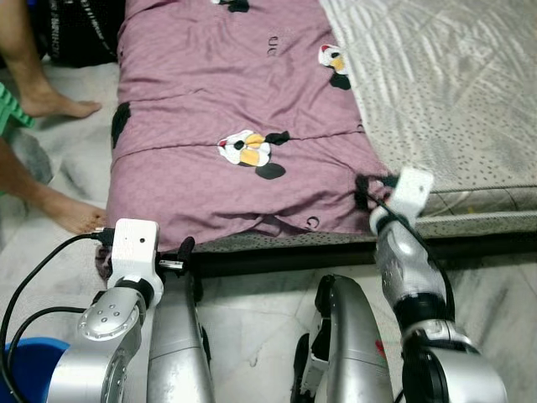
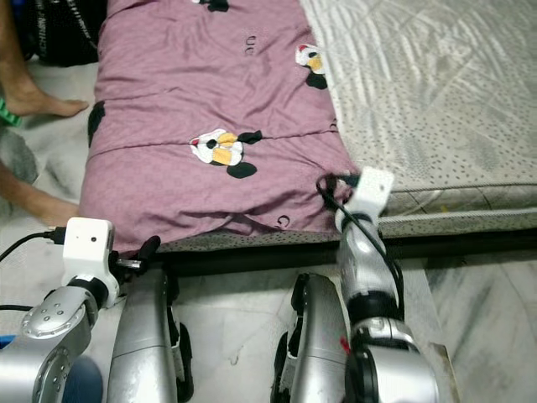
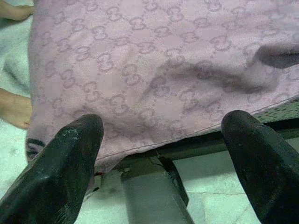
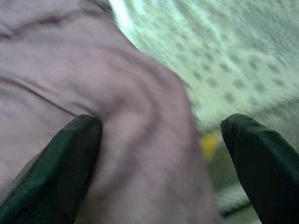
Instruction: Clean up the room
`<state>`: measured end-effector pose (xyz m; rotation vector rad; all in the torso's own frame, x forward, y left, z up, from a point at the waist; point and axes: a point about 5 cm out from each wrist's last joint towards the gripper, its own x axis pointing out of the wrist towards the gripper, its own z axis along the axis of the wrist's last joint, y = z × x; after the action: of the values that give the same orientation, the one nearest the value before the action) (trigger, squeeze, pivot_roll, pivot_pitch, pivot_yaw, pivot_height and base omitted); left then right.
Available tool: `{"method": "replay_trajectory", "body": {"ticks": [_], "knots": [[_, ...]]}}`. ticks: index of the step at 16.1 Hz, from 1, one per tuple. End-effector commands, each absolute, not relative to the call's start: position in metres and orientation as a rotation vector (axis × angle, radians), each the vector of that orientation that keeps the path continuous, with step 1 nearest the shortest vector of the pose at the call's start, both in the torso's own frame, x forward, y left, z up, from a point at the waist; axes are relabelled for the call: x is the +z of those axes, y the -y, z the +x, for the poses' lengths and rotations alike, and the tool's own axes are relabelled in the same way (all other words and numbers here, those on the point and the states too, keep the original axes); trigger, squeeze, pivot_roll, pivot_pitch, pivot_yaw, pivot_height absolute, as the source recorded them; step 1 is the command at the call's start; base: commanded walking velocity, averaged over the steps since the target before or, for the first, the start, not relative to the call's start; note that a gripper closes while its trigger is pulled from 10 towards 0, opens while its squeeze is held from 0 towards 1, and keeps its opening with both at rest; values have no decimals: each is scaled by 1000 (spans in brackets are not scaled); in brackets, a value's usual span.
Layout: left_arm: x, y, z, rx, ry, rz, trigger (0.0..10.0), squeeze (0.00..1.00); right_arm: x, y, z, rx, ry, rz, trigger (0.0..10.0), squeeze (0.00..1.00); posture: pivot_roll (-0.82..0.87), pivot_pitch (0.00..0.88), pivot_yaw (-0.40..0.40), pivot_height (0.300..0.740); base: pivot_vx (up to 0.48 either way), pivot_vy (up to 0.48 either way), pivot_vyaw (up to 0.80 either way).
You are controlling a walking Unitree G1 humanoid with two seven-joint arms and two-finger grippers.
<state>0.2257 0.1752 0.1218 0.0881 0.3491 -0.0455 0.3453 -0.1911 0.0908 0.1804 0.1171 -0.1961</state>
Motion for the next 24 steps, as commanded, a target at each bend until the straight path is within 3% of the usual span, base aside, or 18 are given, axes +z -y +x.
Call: {"method": "replay_trajectory", "body": {"ticks": [1, 5, 8, 13, 20, 24], "knots": [[119, -179, 225, -32, -358, 99, 10000, 0, 86, 199, 340, -229, -135, 188, 10000, 0, 150, 192, -50, 533, 0, 0, 0], [122, -179, 233, -26, -322, 94, 10000, 0, 110, 210, 342, -236, -20, 161, 10000, 0, 128, 160, -33, 533, 0, 0, 0], [129, -178, 243, -1, -221, 36, 10000, 0, 154, 193, 339, -122, 159, 26, 10000, 0, 70, 100, -8, 533, 0, 0, 0], [130, -169, 259, -53, -157, -3, 10000, 0, 167, 176, 320, -10, 209, 41, 10000, 0, -8, 21, 43, 538, 0, 0, 0], [114, -162, 277, -114, -151, -11, 10000, 0, 156, 153, 284, 151, 116, 22, 10000, 0, -95, 0, 93, 618, 0, 0, 0], [105, -152, 276, -132, -142, -22, 10000, 0, 142, 148, 272, 69, 109, 46, 10000, 0, -69, 0, 53, 663, 0, 0, 0]]}}
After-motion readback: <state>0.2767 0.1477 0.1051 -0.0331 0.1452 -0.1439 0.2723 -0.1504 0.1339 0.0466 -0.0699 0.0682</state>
